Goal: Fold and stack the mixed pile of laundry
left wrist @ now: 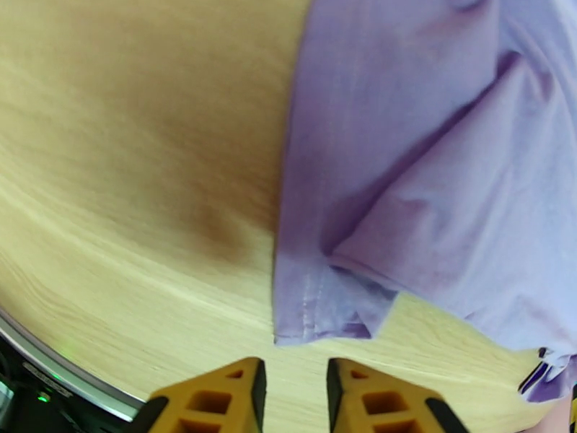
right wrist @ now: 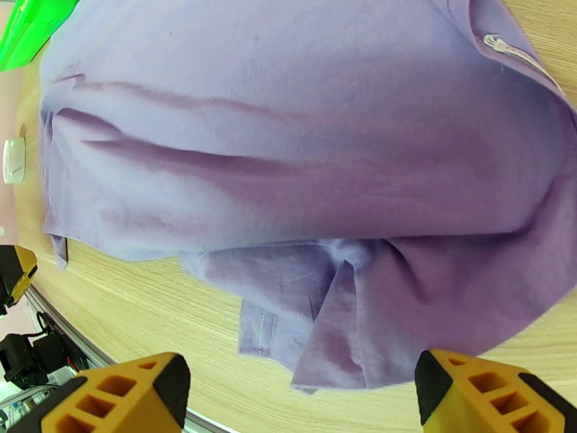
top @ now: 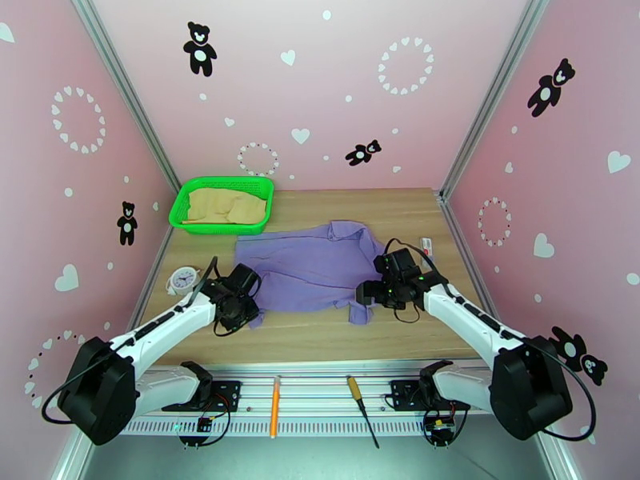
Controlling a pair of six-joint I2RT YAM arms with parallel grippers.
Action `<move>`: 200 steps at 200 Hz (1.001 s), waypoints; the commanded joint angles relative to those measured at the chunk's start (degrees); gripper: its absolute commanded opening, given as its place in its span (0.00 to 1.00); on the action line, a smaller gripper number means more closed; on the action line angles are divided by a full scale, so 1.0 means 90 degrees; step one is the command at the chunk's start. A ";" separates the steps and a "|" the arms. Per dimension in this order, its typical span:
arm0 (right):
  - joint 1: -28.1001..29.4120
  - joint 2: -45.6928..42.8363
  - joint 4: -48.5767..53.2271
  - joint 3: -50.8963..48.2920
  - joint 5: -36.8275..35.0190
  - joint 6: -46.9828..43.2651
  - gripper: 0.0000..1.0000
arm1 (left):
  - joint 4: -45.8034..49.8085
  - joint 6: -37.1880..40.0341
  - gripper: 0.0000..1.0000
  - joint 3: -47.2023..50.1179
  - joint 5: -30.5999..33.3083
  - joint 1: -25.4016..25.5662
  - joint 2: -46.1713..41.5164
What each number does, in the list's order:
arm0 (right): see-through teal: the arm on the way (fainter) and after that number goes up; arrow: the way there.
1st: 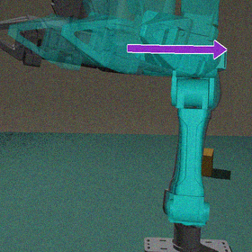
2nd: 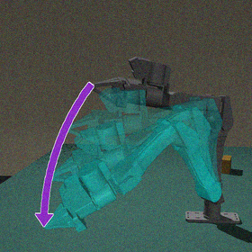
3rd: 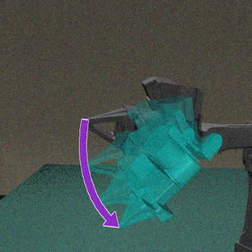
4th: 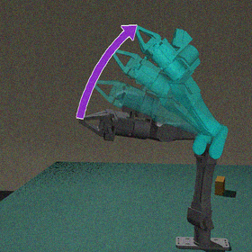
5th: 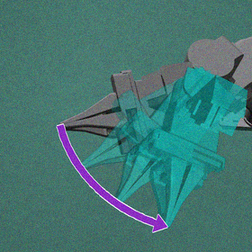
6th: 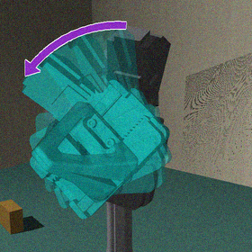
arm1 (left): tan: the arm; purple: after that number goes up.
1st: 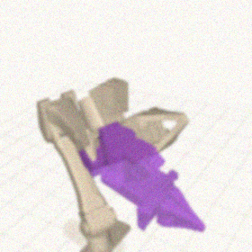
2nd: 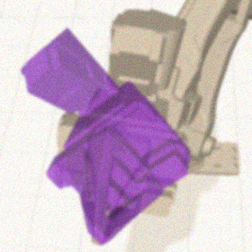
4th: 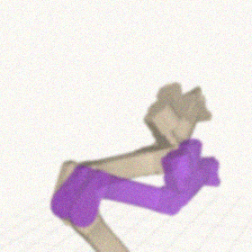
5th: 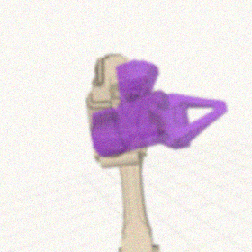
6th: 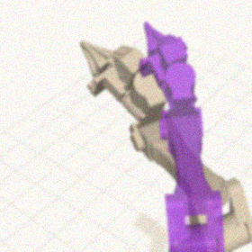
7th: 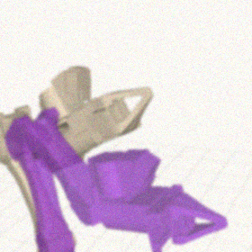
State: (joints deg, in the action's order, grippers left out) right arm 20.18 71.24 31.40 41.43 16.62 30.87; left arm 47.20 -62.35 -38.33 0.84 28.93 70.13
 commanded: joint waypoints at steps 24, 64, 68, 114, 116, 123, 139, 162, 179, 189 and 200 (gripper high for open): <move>0.0042 0.0138 -0.0208 -0.0006 0.0209 -0.0108 0.87 | -0.0503 -0.0573 0.30 0.0403 -0.0282 0.0052 0.0101; 0.0043 0.0122 -0.0252 -0.0055 0.0198 -0.0075 0.87 | -0.0657 -0.0562 0.30 0.0486 -0.0157 0.0050 0.0221; 0.0056 0.0124 -0.0247 -0.0069 0.0196 -0.0074 0.87 | -0.0716 -0.0563 0.30 0.0505 -0.0162 0.0049 0.0249; 0.0062 0.0132 -0.0218 -0.0070 0.0159 -0.0076 0.87 | -0.1244 -0.0555 0.30 0.0597 -0.0202 0.0119 0.0720; 0.0062 0.0129 -0.0217 -0.0064 0.0156 -0.0080 0.87 | -0.1256 -0.0554 0.30 0.0596 -0.0196 0.0117 0.0754; 0.0062 0.0134 -0.0207 -0.0071 0.0146 -0.0073 0.87 | -0.1270 -0.0534 0.29 0.0589 -0.0155 0.0131 0.0840; 0.0062 0.0126 -0.0148 -0.0071 0.0069 -0.0087 0.88 | -0.1186 -0.0476 0.18 0.0568 0.0005 0.0155 0.0989; 0.0063 0.0144 -0.0051 -0.0167 -0.0119 -0.0043 0.85 | -0.0897 -0.0468 0.00 0.0548 0.0430 0.0150 0.0967; 0.0063 0.0250 -0.0122 -0.0327 -0.0075 0.0054 0.82 | -0.0699 -0.0439 0.00 0.0450 0.0714 0.0129 0.0786; 0.0076 0.0326 -0.0176 -0.0425 0.0029 0.0136 0.81 | -0.0570 -0.0368 0.00 0.0320 0.0829 0.0092 0.0715; 0.0174 0.0314 -0.0201 -0.0525 0.0055 0.0240 0.80 | -0.0407 -0.0254 0.00 0.0128 0.0947 0.0031 0.0691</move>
State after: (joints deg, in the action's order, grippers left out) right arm 20.62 72.88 29.61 39.05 16.91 31.18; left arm 40.12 -66.48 -35.68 3.36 30.09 76.09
